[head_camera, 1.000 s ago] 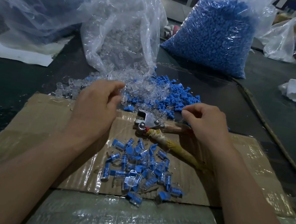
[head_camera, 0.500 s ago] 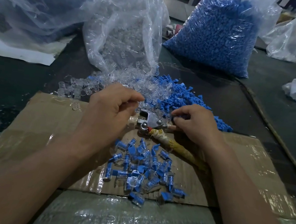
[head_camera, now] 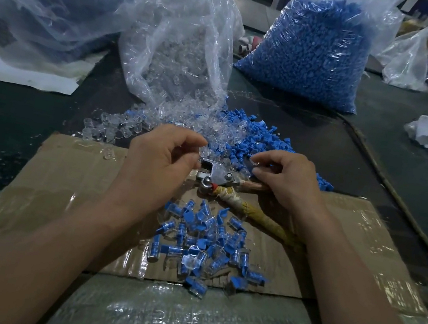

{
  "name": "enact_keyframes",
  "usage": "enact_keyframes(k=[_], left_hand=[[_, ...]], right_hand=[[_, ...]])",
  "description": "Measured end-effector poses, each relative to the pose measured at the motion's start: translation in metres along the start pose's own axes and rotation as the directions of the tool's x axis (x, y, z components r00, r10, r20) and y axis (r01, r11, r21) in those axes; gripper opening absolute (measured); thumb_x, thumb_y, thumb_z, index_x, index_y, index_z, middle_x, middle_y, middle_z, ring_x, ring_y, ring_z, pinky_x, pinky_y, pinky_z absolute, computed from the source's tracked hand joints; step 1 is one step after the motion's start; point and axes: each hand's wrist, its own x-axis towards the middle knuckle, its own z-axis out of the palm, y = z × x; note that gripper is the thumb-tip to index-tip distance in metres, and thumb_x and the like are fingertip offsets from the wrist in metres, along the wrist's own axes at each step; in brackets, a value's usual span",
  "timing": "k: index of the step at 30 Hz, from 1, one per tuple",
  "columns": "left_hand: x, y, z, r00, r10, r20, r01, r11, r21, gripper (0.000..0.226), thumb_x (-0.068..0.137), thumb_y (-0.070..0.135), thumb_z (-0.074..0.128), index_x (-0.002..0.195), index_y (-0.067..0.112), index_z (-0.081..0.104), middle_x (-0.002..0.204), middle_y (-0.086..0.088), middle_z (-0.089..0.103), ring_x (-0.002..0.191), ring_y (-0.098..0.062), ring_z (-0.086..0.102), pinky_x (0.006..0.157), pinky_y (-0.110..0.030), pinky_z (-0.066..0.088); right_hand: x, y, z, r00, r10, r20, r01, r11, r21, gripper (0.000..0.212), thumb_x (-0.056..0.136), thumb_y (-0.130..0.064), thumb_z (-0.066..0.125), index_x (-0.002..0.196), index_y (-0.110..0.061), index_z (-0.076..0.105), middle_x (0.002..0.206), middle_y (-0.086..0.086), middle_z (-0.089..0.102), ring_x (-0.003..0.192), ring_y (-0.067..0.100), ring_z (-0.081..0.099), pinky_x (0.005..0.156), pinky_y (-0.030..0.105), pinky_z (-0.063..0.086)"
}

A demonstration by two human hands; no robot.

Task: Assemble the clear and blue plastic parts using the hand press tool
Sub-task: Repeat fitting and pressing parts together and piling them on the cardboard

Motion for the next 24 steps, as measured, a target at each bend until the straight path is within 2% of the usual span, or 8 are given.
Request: enact_keyframes(k=[5, 7, 10, 12, 15, 20, 24], left_hand=[[-0.001, 0.004, -0.001, 0.998, -0.063, -0.01, 0.062, 0.995, -0.072, 0.029, 0.082, 0.003, 0.063, 0.084, 0.031, 0.055, 0.081, 0.004, 0.063, 0.077, -0.013, 0.066, 0.072, -0.024, 0.056], [-0.001, 0.005, -0.002, 0.997, -0.075, 0.0, 0.075, 0.994, -0.077, 0.028, 0.082, 0.004, 0.063, 0.082, 0.031, 0.054, 0.08, 0.003, 0.063, 0.077, -0.014, 0.065, 0.071, -0.025, 0.056], [-0.001, 0.004, -0.002, 0.996, -0.093, 0.015, 0.094, 0.992, -0.083, 0.022, 0.083, 0.005, 0.062, 0.079, 0.026, 0.056, 0.079, -0.001, 0.064, 0.077, -0.016, 0.064, 0.071, -0.024, 0.055], [0.0, 0.004, -0.002, 0.997, -0.082, 0.014, 0.083, 0.995, -0.055, 0.018, 0.083, 0.006, 0.062, 0.077, 0.022, 0.057, 0.077, 0.0, 0.062, 0.073, -0.013, 0.06, 0.068, -0.019, 0.052], [0.0, 0.004, -0.002, 0.997, -0.081, 0.02, 0.082, 0.995, -0.055, 0.015, 0.085, 0.006, 0.06, 0.078, 0.018, 0.056, 0.077, 0.0, 0.06, 0.068, -0.009, 0.056, 0.064, -0.013, 0.049], [0.0, 0.004, -0.002, 0.992, -0.12, 0.031, 0.123, 0.985, -0.123, 0.016, 0.085, 0.006, 0.059, 0.078, 0.02, 0.056, 0.077, -0.002, 0.065, 0.073, -0.013, 0.064, 0.07, -0.023, 0.055], [0.001, 0.005, -0.002, 0.986, -0.163, 0.046, 0.169, 0.963, -0.211, 0.019, 0.082, 0.002, 0.062, 0.077, 0.019, 0.058, 0.074, -0.003, 0.066, 0.067, -0.01, 0.066, 0.068, -0.023, 0.056]], right_hand=[[-0.001, -0.001, -0.001, 1.0, 0.01, 0.004, -0.01, 1.0, 0.017, 0.052, 0.077, -0.014, 0.073, 0.122, -0.03, 0.055, 0.1, -0.017, 0.051, 0.074, -0.007, 0.055, 0.055, 0.005, 0.04], [-0.001, -0.001, -0.002, 1.0, 0.023, 0.02, -0.024, 0.999, 0.048, 0.043, 0.078, -0.014, 0.071, 0.117, -0.027, 0.059, 0.097, -0.015, 0.056, 0.075, -0.007, 0.055, 0.055, 0.005, 0.041], [-0.003, -0.004, -0.003, 0.999, 0.009, 0.051, -0.009, 1.0, 0.009, 0.013, 0.082, -0.017, 0.066, 0.09, -0.027, 0.067, 0.078, -0.021, 0.057, 0.071, -0.006, 0.052, 0.055, 0.006, 0.041], [-0.004, -0.005, -0.004, 0.998, -0.012, 0.062, 0.012, 1.0, 0.013, 0.015, 0.083, -0.019, 0.065, 0.078, -0.033, 0.063, 0.076, -0.021, 0.056, 0.072, -0.004, 0.053, 0.057, 0.01, 0.038], [-0.007, -0.006, -0.005, 0.998, -0.043, 0.043, 0.038, 0.993, 0.111, 0.02, 0.082, -0.018, 0.066, 0.072, -0.034, 0.061, 0.074, -0.018, 0.061, 0.069, -0.006, 0.057, 0.058, 0.008, 0.041], [-0.012, -0.011, -0.009, 0.993, -0.106, -0.042, 0.113, 0.955, 0.274, 0.022, 0.077, -0.014, 0.071, 0.072, -0.034, 0.065, 0.068, -0.016, 0.066, 0.069, -0.003, 0.061, 0.061, 0.007, 0.046], [-0.017, -0.016, -0.009, 0.993, -0.117, -0.012, 0.113, 0.929, 0.352, 0.021, 0.079, -0.007, 0.068, 0.074, -0.028, 0.064, 0.069, -0.014, 0.068, 0.066, 0.004, 0.066, 0.064, 0.013, 0.051]])
